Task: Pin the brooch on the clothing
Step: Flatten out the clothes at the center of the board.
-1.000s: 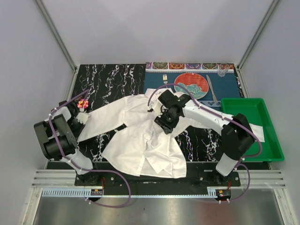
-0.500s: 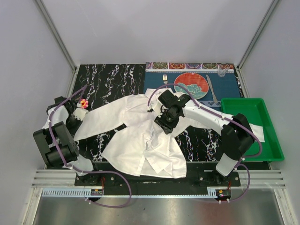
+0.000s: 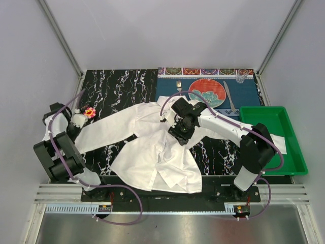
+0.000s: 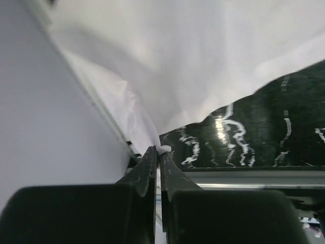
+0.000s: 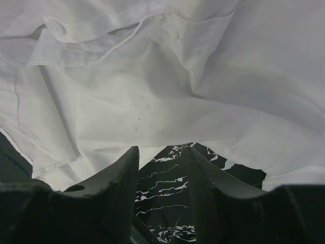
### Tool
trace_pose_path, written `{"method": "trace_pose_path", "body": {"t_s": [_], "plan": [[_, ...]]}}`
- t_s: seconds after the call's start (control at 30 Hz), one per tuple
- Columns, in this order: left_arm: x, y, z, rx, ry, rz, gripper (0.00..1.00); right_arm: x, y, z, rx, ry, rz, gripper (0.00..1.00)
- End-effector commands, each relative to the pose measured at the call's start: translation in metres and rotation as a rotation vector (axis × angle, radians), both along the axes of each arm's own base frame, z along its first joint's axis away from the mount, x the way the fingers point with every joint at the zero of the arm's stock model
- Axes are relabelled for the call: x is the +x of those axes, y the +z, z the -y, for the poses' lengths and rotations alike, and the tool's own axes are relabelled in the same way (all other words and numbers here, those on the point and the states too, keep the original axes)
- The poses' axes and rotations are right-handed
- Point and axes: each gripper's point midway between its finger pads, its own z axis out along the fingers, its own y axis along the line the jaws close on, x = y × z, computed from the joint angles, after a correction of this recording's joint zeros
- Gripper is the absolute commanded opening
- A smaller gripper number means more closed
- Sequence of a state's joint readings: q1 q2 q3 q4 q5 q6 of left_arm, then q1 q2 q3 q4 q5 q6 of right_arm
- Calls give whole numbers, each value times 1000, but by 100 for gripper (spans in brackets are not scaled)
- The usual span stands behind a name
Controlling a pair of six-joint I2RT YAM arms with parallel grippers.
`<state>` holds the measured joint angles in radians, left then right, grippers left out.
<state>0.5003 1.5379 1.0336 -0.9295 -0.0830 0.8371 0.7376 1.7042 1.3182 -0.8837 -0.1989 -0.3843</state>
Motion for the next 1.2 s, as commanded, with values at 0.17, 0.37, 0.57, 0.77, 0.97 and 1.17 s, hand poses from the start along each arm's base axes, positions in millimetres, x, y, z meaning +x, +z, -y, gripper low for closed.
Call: {"method": "trace_pose_path", "body": {"t_s": [0.17,0.37,0.57,0.77,0.97,1.17], "plan": [[-22,76,-91,312,162,163,37,11,17,1,14,3,58,49],[-30,86,-106,338,188,196,44,16,20,5,11,-19,65,49],[-8,103,-65,208,71,321,48,24,41,21,42,-75,59,51],[29,127,24,51,-186,501,65,61,85,69,92,-208,112,58],[72,184,101,-175,-317,748,86,84,119,157,60,-358,142,76],[85,236,169,-374,-534,937,99,48,131,279,-72,-408,143,91]]}}
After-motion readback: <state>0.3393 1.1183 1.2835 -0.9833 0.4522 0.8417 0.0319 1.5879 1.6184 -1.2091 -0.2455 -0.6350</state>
